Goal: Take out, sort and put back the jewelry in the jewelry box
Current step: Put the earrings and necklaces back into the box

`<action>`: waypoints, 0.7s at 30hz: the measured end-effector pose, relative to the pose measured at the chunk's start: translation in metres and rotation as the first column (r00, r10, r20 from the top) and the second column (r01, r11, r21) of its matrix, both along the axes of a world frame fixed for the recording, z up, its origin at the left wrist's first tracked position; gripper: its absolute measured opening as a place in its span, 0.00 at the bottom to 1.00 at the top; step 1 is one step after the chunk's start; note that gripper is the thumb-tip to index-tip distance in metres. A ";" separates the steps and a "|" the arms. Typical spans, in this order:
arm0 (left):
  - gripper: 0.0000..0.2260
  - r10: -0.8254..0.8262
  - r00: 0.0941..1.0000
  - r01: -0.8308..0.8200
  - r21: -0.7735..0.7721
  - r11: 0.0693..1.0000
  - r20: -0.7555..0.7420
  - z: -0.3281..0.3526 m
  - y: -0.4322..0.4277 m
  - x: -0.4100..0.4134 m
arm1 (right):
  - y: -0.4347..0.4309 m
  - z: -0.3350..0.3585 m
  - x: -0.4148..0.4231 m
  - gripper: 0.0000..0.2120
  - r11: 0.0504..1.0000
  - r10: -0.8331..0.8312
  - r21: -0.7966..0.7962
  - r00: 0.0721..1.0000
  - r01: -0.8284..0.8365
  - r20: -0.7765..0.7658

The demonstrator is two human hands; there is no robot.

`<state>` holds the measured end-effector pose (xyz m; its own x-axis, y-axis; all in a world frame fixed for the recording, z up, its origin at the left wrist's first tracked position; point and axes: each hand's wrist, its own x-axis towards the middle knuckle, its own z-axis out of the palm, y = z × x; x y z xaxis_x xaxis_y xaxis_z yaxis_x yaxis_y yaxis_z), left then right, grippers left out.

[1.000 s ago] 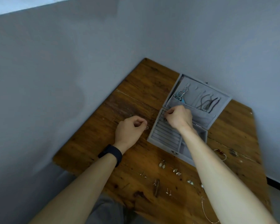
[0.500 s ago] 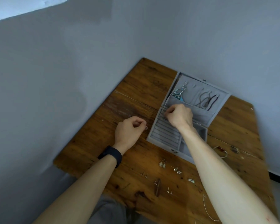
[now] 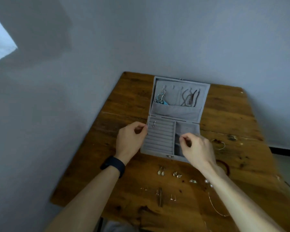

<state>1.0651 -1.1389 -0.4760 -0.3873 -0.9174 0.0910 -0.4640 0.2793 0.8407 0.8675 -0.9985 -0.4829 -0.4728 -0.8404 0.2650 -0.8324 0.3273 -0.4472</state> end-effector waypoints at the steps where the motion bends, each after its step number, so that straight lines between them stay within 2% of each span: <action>1: 0.06 0.002 1.000 -0.002 -0.015 1.000 0.018 0.003 0.002 -0.007 | 0.003 -0.004 0.000 0.06 1.000 0.020 -0.022 1.000 -0.020 0.012; 5: 0.09 0.094 0.985 -0.083 -0.083 0.993 0.147 0.010 0.001 -0.029 | 0.006 -0.015 0.001 0.07 0.992 0.061 -0.115 0.998 -0.058 0.022; 9: 0.11 0.120 0.953 -0.073 -0.172 0.982 0.279 0.015 -0.003 -0.041 | 0.008 -0.024 -0.002 0.07 0.983 0.081 -0.167 0.997 -0.079 0.006; 16: 0.10 0.126 0.897 0.004 -0.293 0.956 0.424 0.022 -0.009 -0.055 | 0.008 -0.026 0.002 0.07 0.988 0.057 -0.141 0.998 -0.060 -0.020; 21: 0.09 0.181 0.816 0.010 -0.327 0.945 0.549 0.026 -0.011 -0.067 | 0.008 -0.027 0.004 0.08 0.991 0.037 -0.129 0.998 -0.042 -0.043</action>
